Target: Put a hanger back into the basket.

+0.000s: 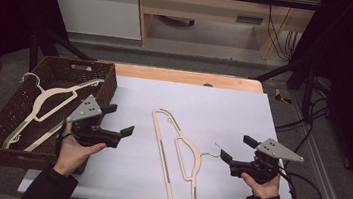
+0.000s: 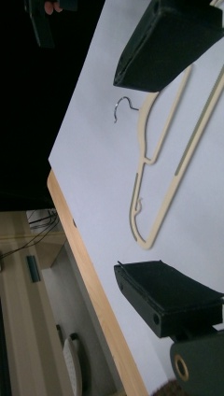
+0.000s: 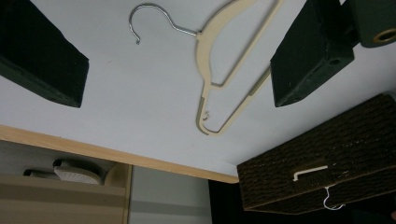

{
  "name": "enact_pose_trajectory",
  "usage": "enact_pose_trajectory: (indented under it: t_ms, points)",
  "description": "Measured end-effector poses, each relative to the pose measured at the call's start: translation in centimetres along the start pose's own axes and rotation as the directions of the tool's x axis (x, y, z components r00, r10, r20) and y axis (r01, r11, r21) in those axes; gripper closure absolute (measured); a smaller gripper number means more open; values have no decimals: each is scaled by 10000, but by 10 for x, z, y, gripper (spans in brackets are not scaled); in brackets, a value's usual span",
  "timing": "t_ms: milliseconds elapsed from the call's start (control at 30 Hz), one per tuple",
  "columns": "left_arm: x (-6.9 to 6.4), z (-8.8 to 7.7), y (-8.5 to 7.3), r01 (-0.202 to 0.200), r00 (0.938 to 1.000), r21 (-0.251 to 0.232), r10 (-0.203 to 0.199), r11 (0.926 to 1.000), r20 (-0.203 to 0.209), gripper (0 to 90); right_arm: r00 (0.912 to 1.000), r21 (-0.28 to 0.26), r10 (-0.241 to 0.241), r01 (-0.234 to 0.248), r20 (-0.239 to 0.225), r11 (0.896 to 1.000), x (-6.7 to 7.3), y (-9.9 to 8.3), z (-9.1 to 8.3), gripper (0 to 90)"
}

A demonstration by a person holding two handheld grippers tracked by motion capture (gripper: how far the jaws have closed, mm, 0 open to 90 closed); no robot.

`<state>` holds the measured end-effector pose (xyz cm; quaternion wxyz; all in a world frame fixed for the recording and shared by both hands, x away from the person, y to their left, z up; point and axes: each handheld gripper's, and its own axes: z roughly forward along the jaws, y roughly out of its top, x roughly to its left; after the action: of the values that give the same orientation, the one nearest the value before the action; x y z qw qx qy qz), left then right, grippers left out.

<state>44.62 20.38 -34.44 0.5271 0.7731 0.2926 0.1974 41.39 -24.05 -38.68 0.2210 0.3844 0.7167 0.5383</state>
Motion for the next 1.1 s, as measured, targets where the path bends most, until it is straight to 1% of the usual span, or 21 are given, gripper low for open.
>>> enact_pose_trajectory:
  t_ms: [33, 67, 100, 233, 267, 333, 400, 433, 533, 567, 667, 800, 833, 933, 1000, 1100]
  points:
    - [0, 0, 0, 0, 10000, 0, 0, 10000, 0, 91, 10000, 0, 0, 0, 0, 10000, 0, 0, 0, 47]
    - [-5, 11, 1, -210, 9997, 189, 208, 9996, 93, 92, 10000, -67, 47, -47, 43, 10000, 0, 0, 0, 47]
    - [-7, 16, 2, -253, 9996, 294, 248, 9992, 159, 91, 10000, -76, 56, -56, 35, 10000, 0, 0, 0, 48]
    - [-12, 35, 3, -211, 9986, 431, 190, 9988, 503, 94, 10000, -118, 73, -73, 8, 9999, 0, 1, -2, 48]
    - [-14, 40, 3, -247, 9982, 500, 220, 9984, 549, 95, 10000, -127, 22, -22, 21, 9999, 0, 1, -2, 49]
    - [-18, 49, 4, -297, 9976, 616, 258, 9977, 639, 98, 10000, -103, 65, -65, 6, 9999, -1, 0, -3, 49]
    - [-23, 59, 5, -366, 9966, 754, 308, 9965, 762, 100, 10000, -183, 98, -97, 11, 9998, -2, 1, -5, 50]
    - [-25, 63, 5, -462, 9958, 845, 391, 9954, 831, 102, 9999, -194, 144, -144, -2, 9997, -2, 1, -5, 50]
    - [-31, 79, 5, -578, 9935, 1073, 465, 9925, 1043, 105, 9999, -274, 111, -111, 0, 9996, -3, 2, -7, 50]
    - [-34, 84, 5, -560, 9934, 1117, 441, 9922, 1061, 106, 9999, -326, 146, -146, -10, 9994, -3, 2, -8, 50]
    - [-41, 101, 2, -791, 9908, 1479, 614, 9858, 1207, 113, 9999, -389, 127, -128, -35, 9992, -4, 2, -9, 50]
    - [-52, 124, -3, -895, 9861, 1827, 613, 9791, 1546, 121, 9998, -394, 145, -149, -110, 9991, -3, 2, -9, 48]
    - [-55, 130, -4, -947, 9851, 1914, 643, 9769, 1594, 123, 9999, -328, 80, -85, -151, 9994, -3, 2, -9, 48]
    - [-63, 147, -8, -1050, 9826, 2237, 663, 9690, 1736, 127, 9998, -323, 123, -129, -168, 9994, -3, 2, -7, 47]
    - [-67, 157, -10, -1052, 9806, 2319, 621, 9670, 1860, 130, 9998, -313, 62, -68, -184, 9995, -3, 1, -7, 47]
    - [-74, 169, -11, -1138, 9778, 2403, 659, 9640, 1988, 140, 9998, -308, 47, -54, -211, 9995, -3, 1, -7, 46]
